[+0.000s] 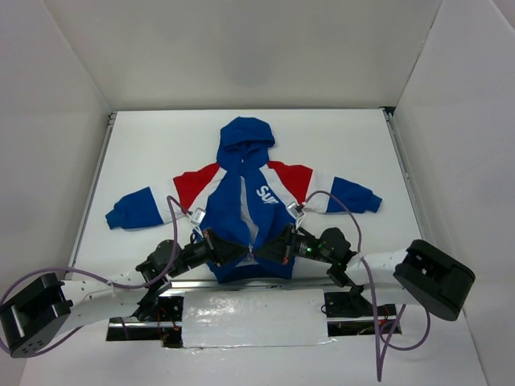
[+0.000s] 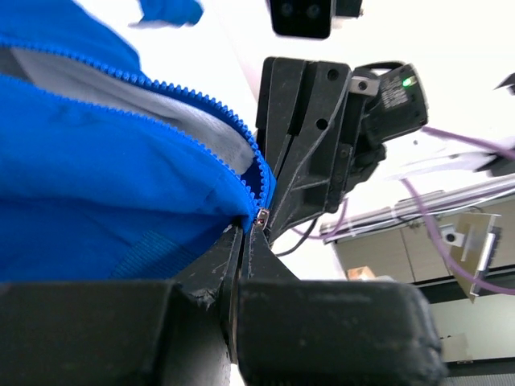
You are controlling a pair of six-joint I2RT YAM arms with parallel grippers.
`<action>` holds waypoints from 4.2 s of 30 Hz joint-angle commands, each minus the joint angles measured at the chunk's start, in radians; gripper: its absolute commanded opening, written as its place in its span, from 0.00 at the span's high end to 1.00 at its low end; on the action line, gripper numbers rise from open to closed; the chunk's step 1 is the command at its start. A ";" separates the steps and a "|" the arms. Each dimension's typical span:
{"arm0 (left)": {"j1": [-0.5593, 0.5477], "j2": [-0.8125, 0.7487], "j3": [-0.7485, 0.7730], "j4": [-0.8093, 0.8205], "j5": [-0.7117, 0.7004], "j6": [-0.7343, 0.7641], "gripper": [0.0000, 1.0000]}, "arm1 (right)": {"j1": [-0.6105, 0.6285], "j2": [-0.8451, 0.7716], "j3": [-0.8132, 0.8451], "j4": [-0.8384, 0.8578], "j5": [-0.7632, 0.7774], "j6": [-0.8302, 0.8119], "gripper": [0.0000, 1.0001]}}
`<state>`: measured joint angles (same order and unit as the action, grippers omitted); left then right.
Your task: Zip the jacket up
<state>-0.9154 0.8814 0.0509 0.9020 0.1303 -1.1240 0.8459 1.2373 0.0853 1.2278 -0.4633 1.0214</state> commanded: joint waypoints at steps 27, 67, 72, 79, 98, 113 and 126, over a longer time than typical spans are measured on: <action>-0.046 -0.124 -0.059 -0.172 -0.008 0.086 0.76 | -0.022 -0.150 0.108 -0.057 -0.041 -0.213 1.00; -0.045 -0.266 -0.020 -0.196 -0.015 0.144 0.48 | -0.021 -0.128 0.108 -0.102 -0.157 -0.279 1.00; -0.043 -0.341 -0.040 -0.212 -0.003 0.136 0.27 | -0.024 -0.131 0.110 -0.106 -0.150 -0.282 1.00; -0.043 -0.357 -0.046 -0.232 -0.024 0.133 0.31 | -0.024 -0.124 0.113 -0.079 -0.181 -0.271 1.00; -0.043 -0.260 -0.013 -0.153 -0.023 0.171 0.53 | -0.024 -0.104 0.113 -0.060 -0.205 -0.268 1.00; -0.042 -0.240 -0.006 -0.126 -0.018 0.179 0.59 | -0.024 -0.093 0.120 -0.053 -0.222 -0.256 1.00; -0.042 -0.214 0.007 -0.100 -0.018 0.190 0.59 | -0.024 -0.081 0.120 -0.053 -0.221 -0.256 1.00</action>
<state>-0.9565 0.6674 0.0452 0.7261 0.1097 -0.9668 0.8257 1.1538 0.1581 1.0992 -0.6662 0.7662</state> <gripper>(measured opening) 0.411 0.010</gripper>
